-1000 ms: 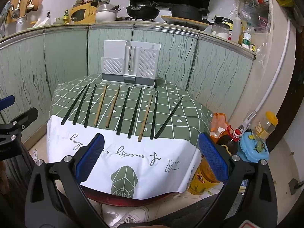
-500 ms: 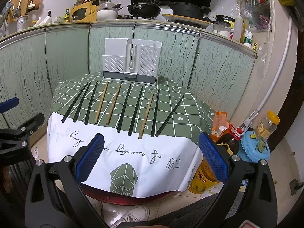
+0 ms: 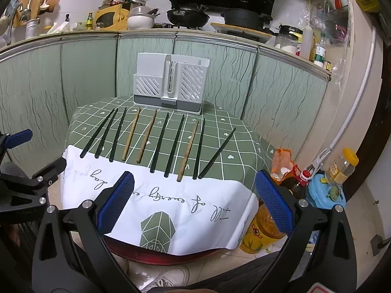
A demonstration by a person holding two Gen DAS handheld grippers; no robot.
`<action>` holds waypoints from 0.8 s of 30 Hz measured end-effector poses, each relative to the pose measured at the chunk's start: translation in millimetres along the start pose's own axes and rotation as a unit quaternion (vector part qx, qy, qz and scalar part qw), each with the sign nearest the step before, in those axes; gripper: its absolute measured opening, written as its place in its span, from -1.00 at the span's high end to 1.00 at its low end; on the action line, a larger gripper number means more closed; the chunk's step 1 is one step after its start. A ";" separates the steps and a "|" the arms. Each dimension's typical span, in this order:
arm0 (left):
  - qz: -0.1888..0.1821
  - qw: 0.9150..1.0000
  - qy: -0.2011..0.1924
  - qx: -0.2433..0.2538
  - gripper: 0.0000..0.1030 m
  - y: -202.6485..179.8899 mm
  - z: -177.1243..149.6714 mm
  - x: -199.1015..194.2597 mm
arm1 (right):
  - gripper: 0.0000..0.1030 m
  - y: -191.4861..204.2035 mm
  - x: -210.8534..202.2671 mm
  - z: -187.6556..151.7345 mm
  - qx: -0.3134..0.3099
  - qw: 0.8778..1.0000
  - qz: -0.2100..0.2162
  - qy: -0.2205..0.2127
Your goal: Organize utensils
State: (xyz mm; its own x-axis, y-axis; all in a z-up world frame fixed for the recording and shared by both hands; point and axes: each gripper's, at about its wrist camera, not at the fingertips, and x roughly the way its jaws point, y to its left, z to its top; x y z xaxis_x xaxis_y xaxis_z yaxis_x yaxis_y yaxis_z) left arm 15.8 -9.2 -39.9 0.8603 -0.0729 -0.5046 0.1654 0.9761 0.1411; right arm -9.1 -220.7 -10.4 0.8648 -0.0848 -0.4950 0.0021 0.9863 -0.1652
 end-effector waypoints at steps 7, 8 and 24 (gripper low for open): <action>-0.015 1.000 0.011 -0.004 -0.91 1.3 -1.8 2.6 | -0.84 -3.9 -3.1 2.4 -0.011 1.000 -0.016 -0.013; -0.016 1.000 0.011 -0.005 -0.91 1.5 -2.1 2.4 | -0.84 -4.9 -2.9 2.6 -0.013 1.000 -0.016 -0.012; -0.047 0.998 0.018 -0.033 -0.91 13.5 1.4 4.2 | -0.84 -18.3 9.2 3.1 -0.010 0.999 0.028 0.018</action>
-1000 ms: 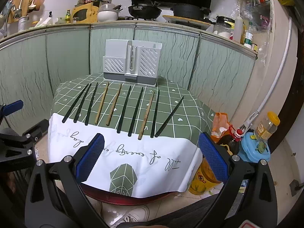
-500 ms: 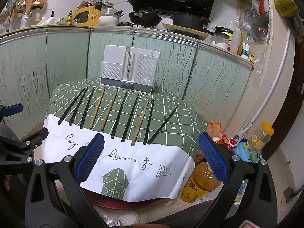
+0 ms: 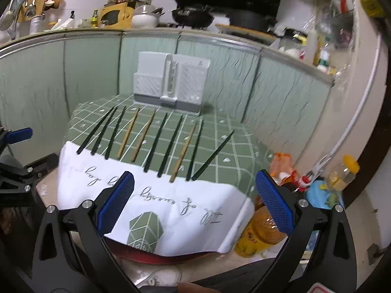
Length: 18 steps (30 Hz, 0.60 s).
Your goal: Organize utensils
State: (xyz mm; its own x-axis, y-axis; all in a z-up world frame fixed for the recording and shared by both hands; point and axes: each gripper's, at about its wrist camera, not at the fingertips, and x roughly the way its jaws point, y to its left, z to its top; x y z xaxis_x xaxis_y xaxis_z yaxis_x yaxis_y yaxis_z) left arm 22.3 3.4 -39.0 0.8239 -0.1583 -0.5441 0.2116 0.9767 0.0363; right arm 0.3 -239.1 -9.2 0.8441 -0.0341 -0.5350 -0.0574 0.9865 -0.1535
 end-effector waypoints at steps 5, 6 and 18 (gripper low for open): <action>-0.003 1.000 -0.002 -0.001 -0.91 5.6 4.0 3.0 | -0.84 -6.2 7.6 -0.6 0.009 1.000 0.023 0.012; -0.003 1.000 -0.001 0.000 -0.91 6.9 4.8 4.2 | -0.84 -7.4 9.1 0.0 0.012 0.999 0.026 0.015; -0.021 1.000 -0.004 -0.023 -0.91 31.4 21.0 18.2 | -0.84 -24.5 23.9 12.2 0.035 0.997 0.064 0.026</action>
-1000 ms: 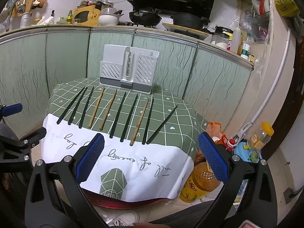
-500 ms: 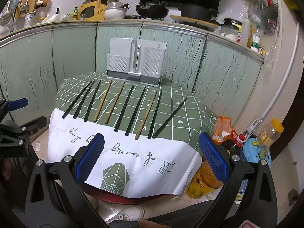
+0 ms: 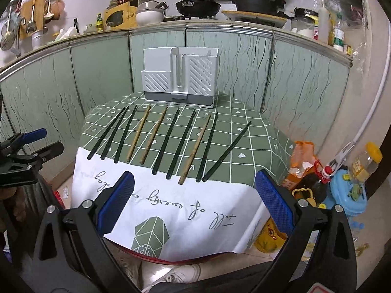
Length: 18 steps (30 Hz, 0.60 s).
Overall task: Organize utensils
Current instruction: 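Lower the left tool onto a black chopstick while the right tool lowers onto another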
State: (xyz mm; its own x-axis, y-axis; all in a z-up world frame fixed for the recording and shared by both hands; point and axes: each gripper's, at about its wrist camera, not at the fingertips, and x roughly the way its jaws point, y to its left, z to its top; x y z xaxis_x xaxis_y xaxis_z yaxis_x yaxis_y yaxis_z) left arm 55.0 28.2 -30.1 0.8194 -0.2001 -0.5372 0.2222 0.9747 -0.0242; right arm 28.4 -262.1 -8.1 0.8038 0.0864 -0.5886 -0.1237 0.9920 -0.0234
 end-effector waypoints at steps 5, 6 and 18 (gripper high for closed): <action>0.026 1.000 -0.004 0.002 -0.91 7.3 7.9 6.9 | -0.84 -8.1 11.3 6.5 0.011 1.000 -0.001 0.005; 0.030 1.000 -0.005 0.003 -0.91 7.8 8.5 7.9 | -0.84 -11.2 13.6 7.7 0.016 1.000 -0.001 0.007; 0.080 0.996 0.034 -0.007 -0.86 27.8 13.2 63.6 | -0.84 -36.8 61.5 25.3 0.049 0.998 -0.047 0.015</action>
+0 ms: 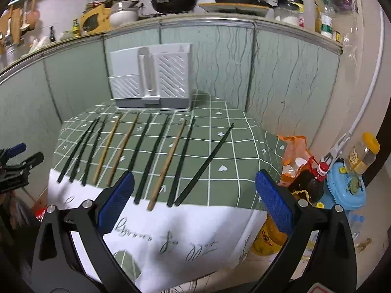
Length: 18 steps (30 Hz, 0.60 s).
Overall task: Organize utensils
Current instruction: 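Lower the left tool onto a black chopstick while the right tool lowers onto another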
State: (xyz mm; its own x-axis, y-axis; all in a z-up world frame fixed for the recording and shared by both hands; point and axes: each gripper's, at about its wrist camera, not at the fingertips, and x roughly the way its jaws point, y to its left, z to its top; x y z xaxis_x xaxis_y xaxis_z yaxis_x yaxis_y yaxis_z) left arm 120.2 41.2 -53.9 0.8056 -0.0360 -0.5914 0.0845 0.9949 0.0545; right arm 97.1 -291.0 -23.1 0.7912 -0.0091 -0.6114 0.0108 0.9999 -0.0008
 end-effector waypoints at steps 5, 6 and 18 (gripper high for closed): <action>0.010 0.999 0.036 0.010 -0.58 -3.5 -5.9 34.9 | -0.84 -2.6 36.6 5.0 0.010 1.000 -0.019 0.022; 0.006 0.999 0.040 0.009 -0.55 -4.2 -7.1 38.8 | -0.84 -2.8 42.1 4.8 0.009 0.999 -0.023 0.028; -0.004 0.998 0.061 0.032 0.39 -22.7 -17.0 66.1 | -0.83 -1.0 90.0 -5.6 -0.006 0.998 -0.054 0.044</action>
State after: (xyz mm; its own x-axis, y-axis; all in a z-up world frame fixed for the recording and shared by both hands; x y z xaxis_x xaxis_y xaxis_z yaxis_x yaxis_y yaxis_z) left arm 161.6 17.9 -107.9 0.7272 -0.0290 -0.6858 0.1315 0.9865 0.0978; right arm 164.9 -292.8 -82.6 0.7292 -0.1160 -0.6744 0.0845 0.9933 -0.0795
